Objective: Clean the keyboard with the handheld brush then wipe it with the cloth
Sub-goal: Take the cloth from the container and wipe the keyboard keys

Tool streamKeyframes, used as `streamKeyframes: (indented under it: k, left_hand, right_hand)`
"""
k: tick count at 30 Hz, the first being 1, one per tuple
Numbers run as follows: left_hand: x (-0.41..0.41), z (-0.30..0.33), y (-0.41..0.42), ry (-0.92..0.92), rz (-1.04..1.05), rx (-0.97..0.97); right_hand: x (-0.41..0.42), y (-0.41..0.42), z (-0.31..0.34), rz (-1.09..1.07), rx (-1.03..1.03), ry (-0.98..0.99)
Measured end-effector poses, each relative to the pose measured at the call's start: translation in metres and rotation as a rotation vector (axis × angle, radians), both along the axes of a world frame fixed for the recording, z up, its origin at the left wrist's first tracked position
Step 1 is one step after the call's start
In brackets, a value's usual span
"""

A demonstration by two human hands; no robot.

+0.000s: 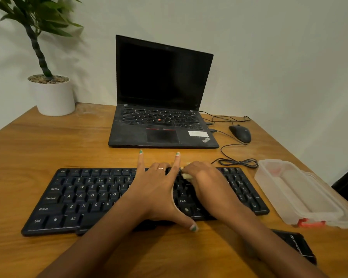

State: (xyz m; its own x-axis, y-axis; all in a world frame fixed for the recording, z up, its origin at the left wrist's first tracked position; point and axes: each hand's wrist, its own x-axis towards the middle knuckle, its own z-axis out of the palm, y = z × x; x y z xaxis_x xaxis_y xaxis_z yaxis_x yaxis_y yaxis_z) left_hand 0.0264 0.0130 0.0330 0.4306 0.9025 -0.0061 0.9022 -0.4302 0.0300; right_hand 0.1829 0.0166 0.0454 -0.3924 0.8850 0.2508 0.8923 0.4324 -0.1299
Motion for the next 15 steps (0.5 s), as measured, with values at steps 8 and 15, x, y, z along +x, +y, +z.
streamKeyframes:
  k: [8, 15]
  left_hand:
    - [0.0, 0.001, 0.0, -0.001, -0.003, -0.003]
    - [-0.001, 0.002, 0.0, 0.002, -0.006, -0.011]
  right_hand:
    - [-0.007, 0.011, 0.001, -0.045, 0.011, -0.093]
    - [0.03, 0.009, 0.015, -0.228, -0.062, -0.065]
